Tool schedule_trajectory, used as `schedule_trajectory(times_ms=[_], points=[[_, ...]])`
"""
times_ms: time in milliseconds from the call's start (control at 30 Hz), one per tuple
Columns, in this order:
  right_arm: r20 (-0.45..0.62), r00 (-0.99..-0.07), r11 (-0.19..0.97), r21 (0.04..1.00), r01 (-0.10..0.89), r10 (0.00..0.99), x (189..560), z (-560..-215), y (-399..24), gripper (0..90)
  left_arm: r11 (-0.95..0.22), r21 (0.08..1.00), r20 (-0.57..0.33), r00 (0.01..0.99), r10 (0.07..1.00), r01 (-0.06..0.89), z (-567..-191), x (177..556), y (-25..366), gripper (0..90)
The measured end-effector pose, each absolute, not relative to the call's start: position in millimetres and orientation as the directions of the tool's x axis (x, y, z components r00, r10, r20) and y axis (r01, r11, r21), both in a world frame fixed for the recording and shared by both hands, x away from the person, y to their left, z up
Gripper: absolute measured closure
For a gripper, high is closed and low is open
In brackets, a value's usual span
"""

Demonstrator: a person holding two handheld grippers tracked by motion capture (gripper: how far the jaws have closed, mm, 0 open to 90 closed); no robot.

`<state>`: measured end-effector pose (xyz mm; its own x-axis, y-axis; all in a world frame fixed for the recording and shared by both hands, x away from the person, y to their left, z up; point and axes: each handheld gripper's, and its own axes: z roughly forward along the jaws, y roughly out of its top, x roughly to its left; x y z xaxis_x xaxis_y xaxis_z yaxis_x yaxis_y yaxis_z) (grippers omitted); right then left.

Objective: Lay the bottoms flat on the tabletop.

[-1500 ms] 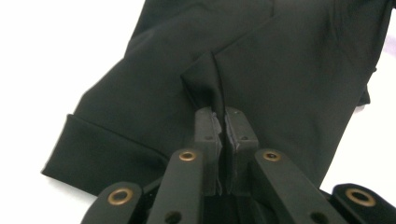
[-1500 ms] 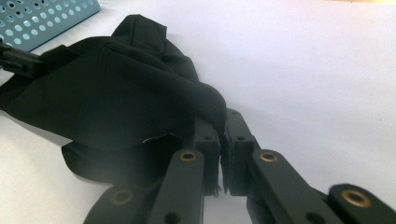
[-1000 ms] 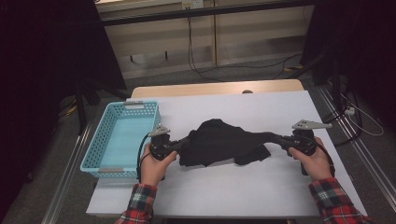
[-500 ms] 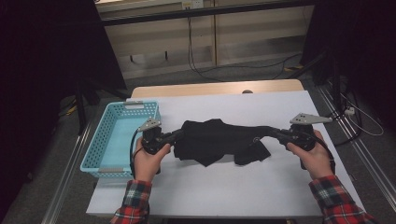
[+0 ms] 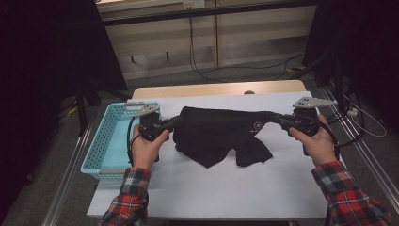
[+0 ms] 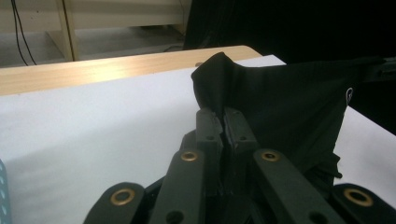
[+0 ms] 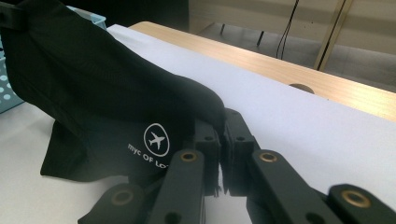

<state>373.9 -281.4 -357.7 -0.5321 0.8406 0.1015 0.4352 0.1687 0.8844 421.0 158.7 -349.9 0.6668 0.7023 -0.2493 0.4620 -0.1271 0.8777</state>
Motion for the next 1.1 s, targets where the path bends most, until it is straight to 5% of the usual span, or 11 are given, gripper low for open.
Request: schedule_trajectory(times_ms=[633,867,933,1000,1067,1100], points=[[0.119,-0.499,0.150,0.872,0.466,0.858,398.0,-356.8,-290.2,87.0,-0.147,0.862,-0.259,0.671,0.695,0.486,-338.2,457.7,141.6,86.6],[0.136,-0.457,0.133,0.851,0.509,0.879,446.9,-356.3,-288.7,87.2,-0.143,0.862,-0.230,0.627,0.744,0.486,-330.8,513.0,132.2,86.6],[0.132,-0.398,0.091,0.865,0.494,0.908,473.8,-346.8,-285.3,87.1,-0.064,0.878,-0.256,0.578,0.775,0.474,-323.5,533.8,127.0,86.2],[0.136,-0.314,0.018,0.897,0.441,0.940,495.7,-337.1,-278.6,78.7,-0.004,0.879,-0.279,0.521,0.807,0.476,-322.3,549.2,121.1,75.8],[0.113,-0.279,0.005,0.921,0.390,0.954,506.6,-333.7,-269.1,60.3,-0.005,0.859,-0.277,0.474,0.836,0.512,-329.2,554.8,116.8,49.0],[0.104,-0.287,0.017,0.920,0.391,0.952,507.1,-334.2,-265.1,55.5,-0.041,0.858,-0.248,0.483,0.840,0.512,-334.2,553.7,115.4,46.8]])
